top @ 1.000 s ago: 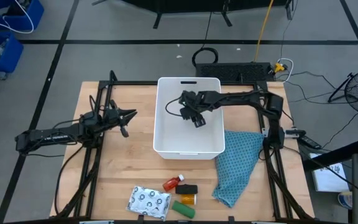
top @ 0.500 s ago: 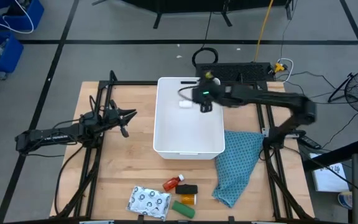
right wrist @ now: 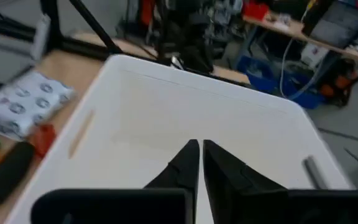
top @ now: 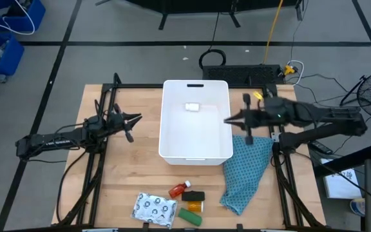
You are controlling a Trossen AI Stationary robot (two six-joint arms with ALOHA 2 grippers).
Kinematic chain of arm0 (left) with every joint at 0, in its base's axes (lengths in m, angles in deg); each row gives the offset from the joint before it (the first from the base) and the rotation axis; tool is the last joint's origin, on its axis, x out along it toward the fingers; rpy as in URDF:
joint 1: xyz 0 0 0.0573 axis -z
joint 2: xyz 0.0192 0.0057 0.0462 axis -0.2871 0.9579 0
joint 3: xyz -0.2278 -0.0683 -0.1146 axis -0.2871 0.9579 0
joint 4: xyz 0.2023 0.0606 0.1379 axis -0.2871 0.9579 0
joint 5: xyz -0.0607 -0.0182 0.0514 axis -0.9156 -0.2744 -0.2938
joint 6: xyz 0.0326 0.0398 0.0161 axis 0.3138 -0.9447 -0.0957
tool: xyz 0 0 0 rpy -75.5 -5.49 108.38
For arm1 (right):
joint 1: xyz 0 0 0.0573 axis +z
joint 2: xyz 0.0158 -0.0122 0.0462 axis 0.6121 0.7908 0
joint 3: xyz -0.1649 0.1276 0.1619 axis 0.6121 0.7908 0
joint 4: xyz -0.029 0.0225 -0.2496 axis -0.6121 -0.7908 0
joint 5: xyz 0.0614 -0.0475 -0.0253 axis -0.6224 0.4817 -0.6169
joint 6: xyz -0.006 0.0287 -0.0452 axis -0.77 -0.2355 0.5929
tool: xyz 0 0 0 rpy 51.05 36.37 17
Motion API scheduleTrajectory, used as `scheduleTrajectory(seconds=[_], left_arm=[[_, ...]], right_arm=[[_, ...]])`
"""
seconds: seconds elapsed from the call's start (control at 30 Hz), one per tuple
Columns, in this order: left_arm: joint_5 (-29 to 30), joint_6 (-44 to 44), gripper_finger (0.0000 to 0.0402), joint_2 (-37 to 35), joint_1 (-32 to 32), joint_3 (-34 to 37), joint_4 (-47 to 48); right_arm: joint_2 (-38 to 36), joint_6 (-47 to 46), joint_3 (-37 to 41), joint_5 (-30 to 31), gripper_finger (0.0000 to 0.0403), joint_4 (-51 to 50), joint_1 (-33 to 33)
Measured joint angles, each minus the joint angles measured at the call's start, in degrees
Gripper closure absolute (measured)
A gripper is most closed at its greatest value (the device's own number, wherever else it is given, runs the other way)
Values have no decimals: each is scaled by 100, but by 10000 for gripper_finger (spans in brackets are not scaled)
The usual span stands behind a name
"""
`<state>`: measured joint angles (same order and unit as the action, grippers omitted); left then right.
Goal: Pick & place medical supplies in basket/bin
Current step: Put the red bottle into the white bin
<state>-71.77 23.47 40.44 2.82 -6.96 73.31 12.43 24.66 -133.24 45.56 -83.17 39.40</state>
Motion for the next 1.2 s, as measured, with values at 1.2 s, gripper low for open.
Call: scheduleTrajectory(seconds=[1.2], left_arm=[[4131, 561, 397, 4142, 4580, -4887, 3787]], right_arm=[[-2247, 527, 4903, -9, 403, 5431, 495]])
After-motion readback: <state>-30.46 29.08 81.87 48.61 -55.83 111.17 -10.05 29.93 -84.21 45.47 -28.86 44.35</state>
